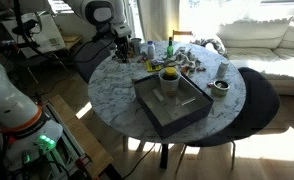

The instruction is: Remove the wooden chip from on top of the small plastic cup and put it on top of the other wooden chip on the right

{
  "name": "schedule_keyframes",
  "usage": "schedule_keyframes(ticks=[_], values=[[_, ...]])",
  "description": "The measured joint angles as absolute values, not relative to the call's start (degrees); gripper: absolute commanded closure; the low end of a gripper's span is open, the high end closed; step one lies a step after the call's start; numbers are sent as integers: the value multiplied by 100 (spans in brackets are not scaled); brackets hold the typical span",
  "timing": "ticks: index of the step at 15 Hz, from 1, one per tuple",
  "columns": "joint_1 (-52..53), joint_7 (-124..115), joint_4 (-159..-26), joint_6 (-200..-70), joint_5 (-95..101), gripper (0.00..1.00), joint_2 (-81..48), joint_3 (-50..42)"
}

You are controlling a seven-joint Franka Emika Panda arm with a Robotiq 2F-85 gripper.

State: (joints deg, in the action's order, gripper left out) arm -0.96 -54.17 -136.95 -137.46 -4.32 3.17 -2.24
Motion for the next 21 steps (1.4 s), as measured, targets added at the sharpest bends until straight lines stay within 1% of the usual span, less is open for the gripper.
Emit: schedule_keyframes(ticks=[5,11,21], values=[[-285,-5117,-13524,-13748,-634,96,-75,-363],[-413,-4439,-13313,-13783,-1326,96,-666,-453],[-460,-4088,-12540,-13808,-1988,96,-1677,-467]])
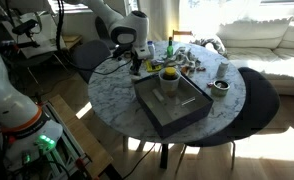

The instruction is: Remove the wooden chip from on top of the small plastic cup and put it on top of the other wooden chip on the right

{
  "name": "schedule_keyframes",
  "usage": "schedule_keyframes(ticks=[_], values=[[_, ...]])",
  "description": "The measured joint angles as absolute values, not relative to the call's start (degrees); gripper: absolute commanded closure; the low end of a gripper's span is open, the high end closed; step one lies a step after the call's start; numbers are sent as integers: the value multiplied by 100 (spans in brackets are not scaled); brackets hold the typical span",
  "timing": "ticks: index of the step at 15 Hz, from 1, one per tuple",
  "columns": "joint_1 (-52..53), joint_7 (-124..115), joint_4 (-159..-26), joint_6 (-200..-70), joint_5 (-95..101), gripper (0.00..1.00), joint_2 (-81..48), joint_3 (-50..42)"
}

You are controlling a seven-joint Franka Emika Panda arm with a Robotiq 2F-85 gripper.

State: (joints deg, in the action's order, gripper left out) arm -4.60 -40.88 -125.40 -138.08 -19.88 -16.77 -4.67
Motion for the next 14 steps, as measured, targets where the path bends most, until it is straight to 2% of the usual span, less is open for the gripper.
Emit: schedule_keyframes(ticks=[14], values=[[-309,-4221,-12073,-13800,-1963,96,-2361,-482]])
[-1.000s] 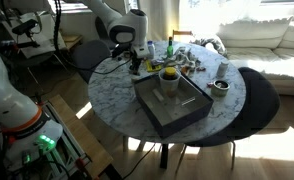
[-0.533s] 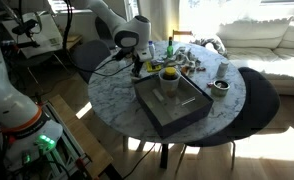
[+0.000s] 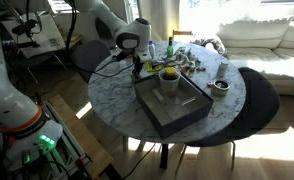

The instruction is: Remove the wooden chip from on top of the small plastic cup and put it on top of the other wooden chip on the right

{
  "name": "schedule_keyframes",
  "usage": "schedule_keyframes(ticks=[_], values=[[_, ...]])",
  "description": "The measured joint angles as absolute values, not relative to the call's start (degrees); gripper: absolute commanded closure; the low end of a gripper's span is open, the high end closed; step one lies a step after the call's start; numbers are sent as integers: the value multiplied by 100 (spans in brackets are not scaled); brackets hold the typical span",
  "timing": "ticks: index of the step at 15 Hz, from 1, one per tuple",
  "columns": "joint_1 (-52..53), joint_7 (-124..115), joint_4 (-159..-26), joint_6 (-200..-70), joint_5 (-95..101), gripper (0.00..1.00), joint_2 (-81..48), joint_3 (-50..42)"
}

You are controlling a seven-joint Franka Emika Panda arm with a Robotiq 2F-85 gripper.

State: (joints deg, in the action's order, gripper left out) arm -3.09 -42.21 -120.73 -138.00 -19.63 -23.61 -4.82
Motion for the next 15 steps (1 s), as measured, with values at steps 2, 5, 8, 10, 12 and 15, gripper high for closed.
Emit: schedule_keyframes(ticks=[2,5,8,10,12,15], values=[[-279,-4308,-12064,-13796,-1926,96,-2367,-509],[-253,-4428,-12055,-13772,-1861,96,-2367,-538],[-226,-4549,-12048,-13752,-1796,96,-2367,-562],[-213,-4626,-12039,-13752,-1725,96,-2367,-568],[-200,-4680,-12023,-13752,-1647,96,-2366,-577],[-161,-4763,-12008,-13752,-1521,96,-2366,-598]])
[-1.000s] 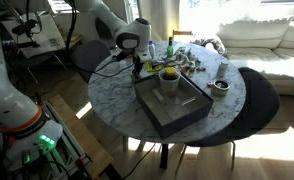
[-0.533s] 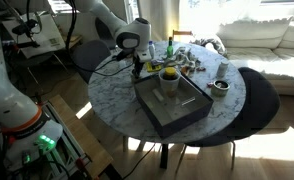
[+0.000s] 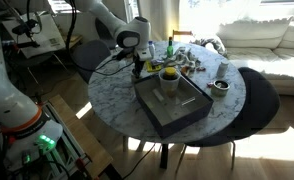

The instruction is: Remove the wooden chip from on top of the small plastic cup and put it on top of the other wooden chip on the right

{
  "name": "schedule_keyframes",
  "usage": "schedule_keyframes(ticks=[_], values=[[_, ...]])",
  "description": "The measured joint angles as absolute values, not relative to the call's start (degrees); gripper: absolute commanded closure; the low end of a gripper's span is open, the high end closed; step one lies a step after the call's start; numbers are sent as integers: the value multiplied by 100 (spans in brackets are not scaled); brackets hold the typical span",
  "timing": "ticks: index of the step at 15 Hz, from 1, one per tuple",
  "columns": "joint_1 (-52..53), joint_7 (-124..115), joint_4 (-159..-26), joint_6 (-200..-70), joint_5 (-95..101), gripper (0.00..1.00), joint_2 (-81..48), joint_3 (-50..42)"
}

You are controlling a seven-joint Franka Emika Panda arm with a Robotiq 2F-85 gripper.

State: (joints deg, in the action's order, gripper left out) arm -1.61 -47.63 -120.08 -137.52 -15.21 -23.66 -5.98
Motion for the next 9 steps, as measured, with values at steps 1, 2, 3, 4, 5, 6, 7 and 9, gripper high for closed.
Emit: schedule_keyframes(ticks=[1,2,3,4,5,6,7,9], values=[[-144,-4794,-12006,-13752,-1480,96,-2366,-604],[-130,-4817,-12005,-13752,-1446,96,-2366,-605],[-116,-4833,-12005,-13752,-1421,96,-2366,-605],[-101,-4844,-12005,-13754,-1403,96,-2366,-605],[-83,-4848,-12005,-13754,-1397,96,-2367,-605],[-65,-4849,-12005,-13757,-1396,96,-2366,-605],[-53,-4851,-12004,-13758,-1396,96,-2366,-605],[-44,-4854,-12003,-13759,-1396,96,-2366,-605]])
